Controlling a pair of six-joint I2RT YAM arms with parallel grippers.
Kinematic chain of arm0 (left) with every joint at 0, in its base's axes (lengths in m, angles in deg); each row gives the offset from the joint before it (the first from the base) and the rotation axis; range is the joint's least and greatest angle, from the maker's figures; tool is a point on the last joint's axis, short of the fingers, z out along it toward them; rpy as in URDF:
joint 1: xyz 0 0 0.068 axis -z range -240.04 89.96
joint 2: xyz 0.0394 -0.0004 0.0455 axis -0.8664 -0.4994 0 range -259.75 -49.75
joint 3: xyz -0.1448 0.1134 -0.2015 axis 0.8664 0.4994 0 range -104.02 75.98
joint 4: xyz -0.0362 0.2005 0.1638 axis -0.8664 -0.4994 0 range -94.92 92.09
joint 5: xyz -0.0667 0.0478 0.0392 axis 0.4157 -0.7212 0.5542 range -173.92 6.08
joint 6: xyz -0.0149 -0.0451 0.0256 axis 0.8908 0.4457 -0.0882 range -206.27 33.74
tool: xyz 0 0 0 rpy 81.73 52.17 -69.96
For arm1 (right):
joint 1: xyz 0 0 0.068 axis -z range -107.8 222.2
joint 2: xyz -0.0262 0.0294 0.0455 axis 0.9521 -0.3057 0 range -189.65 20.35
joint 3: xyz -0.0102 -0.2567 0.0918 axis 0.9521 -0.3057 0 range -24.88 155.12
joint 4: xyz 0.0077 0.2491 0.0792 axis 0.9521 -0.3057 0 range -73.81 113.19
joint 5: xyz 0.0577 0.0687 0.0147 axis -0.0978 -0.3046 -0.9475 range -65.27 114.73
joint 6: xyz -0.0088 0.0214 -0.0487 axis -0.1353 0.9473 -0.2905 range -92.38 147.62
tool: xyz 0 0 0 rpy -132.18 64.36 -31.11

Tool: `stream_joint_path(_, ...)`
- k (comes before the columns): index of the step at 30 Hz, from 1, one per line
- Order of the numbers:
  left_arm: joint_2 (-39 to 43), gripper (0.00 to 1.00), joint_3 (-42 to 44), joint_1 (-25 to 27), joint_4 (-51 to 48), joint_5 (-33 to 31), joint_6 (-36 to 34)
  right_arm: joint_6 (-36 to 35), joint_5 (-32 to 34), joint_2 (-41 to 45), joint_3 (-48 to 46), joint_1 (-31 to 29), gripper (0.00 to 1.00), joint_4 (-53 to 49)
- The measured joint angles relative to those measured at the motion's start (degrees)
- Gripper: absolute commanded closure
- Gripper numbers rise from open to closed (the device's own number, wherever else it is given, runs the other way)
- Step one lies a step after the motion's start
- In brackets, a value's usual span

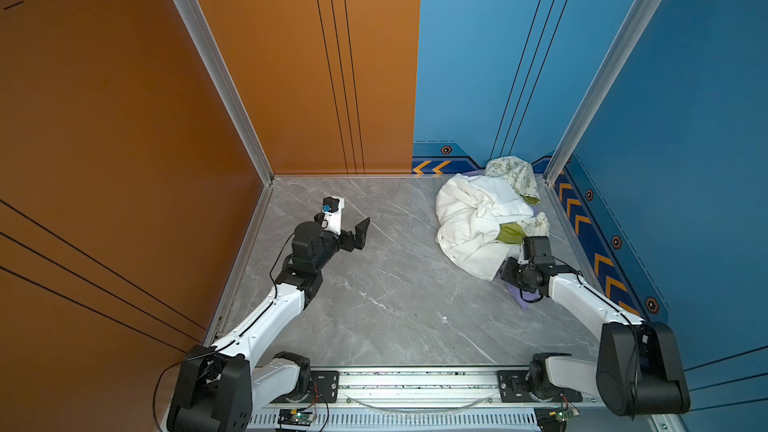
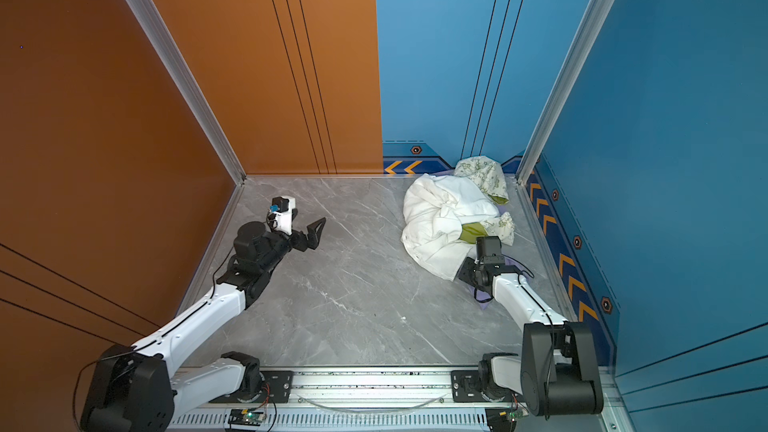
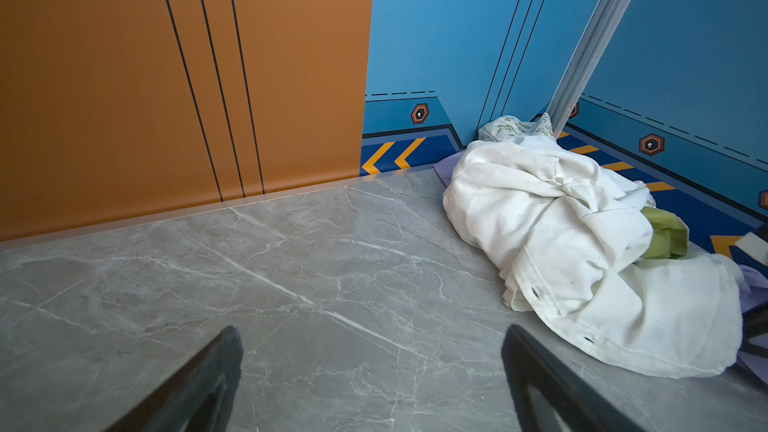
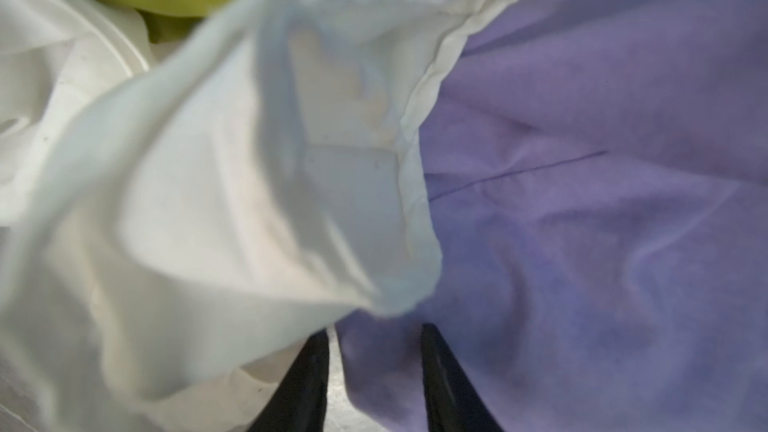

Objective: Pick out a specific cloth from the pile
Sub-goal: 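Lower the right gripper onto the purple cloth under the pile while the left gripper lifts, then grasp the purple cloth with the right gripper and lift it up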

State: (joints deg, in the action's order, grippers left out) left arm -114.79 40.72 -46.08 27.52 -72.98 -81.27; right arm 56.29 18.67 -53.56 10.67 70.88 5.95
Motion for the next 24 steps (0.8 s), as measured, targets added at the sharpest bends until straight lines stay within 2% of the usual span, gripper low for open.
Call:
stream_joint_path(1,0.00,0.02,0.00,0.00,-0.13,0.02,-0.04,-0.07,0.00,-0.50,0.07,0.02,0.70,0.17)
stream_joint_path(4,0.13,0.02,0.00,0.00,-0.68,-0.15,-0.48,-0.26,0.04,-1.11,0.09,0.22,0.84,0.37)
stream_joint_path(6,0.55,0.02,0.02,0.00,-0.98,-0.20,-0.87,-0.02,0.00,-1.09,0.07,0.44,0.87,0.55)
stream_joint_path(10,1.90,0.02,0.09,0.42,-1.07,-0.59,-2.03,0.00,0.07,-0.44,0.07,0.81,1.00,1.01)
stream_joint_path(16,2.27,0.02,0.37,0.74,-1.16,-1.22,-3.21,0.15,0.04,4.90,-0.42,1.14,1.00,1.51)
stream_joint_path(24,2.27,0.02,0.37,0.85,-1.25,-1.73,-3.96,0.37,0.09,16.76,-0.85,1.81,1.00,1.40)
